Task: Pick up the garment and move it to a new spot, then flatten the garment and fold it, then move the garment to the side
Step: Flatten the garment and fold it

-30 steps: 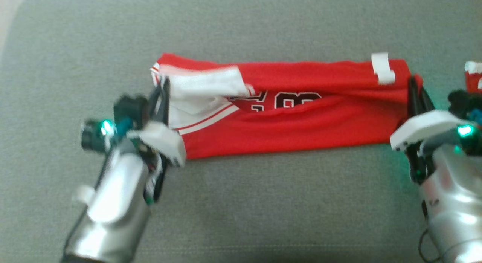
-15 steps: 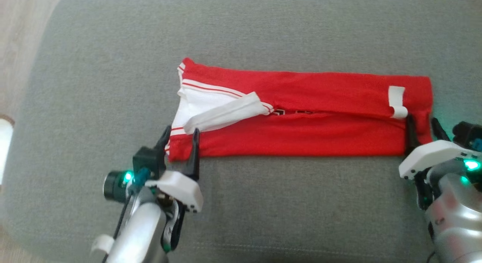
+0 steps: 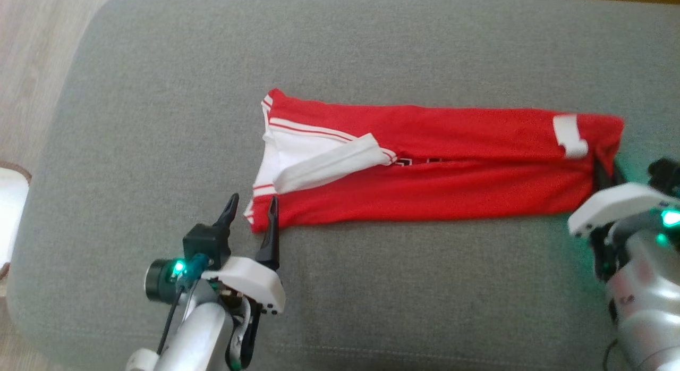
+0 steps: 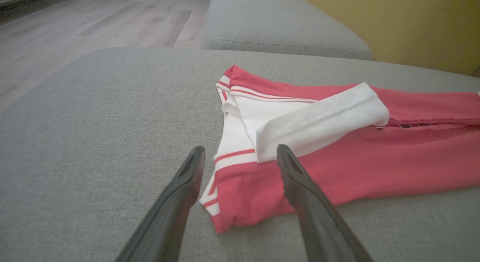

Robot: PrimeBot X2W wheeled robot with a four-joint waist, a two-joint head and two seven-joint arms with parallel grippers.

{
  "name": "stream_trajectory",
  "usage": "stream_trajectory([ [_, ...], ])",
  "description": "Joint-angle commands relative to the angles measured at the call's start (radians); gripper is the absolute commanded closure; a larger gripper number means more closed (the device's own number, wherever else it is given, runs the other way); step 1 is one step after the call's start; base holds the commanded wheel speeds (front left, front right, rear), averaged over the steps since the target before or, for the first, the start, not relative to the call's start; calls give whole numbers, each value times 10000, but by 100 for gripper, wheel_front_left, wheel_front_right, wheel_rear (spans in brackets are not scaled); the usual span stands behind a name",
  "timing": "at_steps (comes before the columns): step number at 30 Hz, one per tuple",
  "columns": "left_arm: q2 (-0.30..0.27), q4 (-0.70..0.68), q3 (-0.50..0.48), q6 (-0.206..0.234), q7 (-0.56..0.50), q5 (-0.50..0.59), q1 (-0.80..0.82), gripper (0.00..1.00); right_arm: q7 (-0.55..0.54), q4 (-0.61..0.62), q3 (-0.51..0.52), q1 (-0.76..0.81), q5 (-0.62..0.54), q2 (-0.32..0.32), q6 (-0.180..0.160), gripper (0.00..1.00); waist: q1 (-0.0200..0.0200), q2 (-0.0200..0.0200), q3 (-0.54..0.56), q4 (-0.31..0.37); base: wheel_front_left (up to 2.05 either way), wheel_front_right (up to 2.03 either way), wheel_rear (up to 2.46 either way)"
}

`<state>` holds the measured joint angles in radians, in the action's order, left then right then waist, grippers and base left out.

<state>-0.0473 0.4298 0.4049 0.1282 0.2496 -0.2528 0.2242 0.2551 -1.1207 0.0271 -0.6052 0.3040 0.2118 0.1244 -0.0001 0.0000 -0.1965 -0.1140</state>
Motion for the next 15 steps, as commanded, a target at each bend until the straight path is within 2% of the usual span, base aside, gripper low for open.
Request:
stream_trajectory([
  [1,-32,-322,-320,55,122,-81,-46,0,59,742,-143,-207,163,292,63,100,1,0,90,66,0,0,0],
  [6,-31,-288,-152,107,122,-256,-197,0,63,2291,-939,-56,508,-262,63,100,1,0,340,23,0,0,0],
  [8,-31,-253,-36,99,122,-344,-254,0,64,2859,-1612,29,707,-515,63,100,1,0,434,-87,0,0,0],
  [9,-31,-205,80,100,122,-455,-291,0,13,3353,-2314,92,1009,-734,63,100,1,0,523,-271,0,0,0],
  [10,-31,-205,80,100,122,-455,-291,0,13,3353,-2314,92,1009,-734,63,100,1,0,523,-271,0,0,0],
  [15,-31,-68,363,139,122,-675,-370,0,-690,4379,-3969,131,1853,-1125,63,100,1,0,655,-977,0,0,0],
])
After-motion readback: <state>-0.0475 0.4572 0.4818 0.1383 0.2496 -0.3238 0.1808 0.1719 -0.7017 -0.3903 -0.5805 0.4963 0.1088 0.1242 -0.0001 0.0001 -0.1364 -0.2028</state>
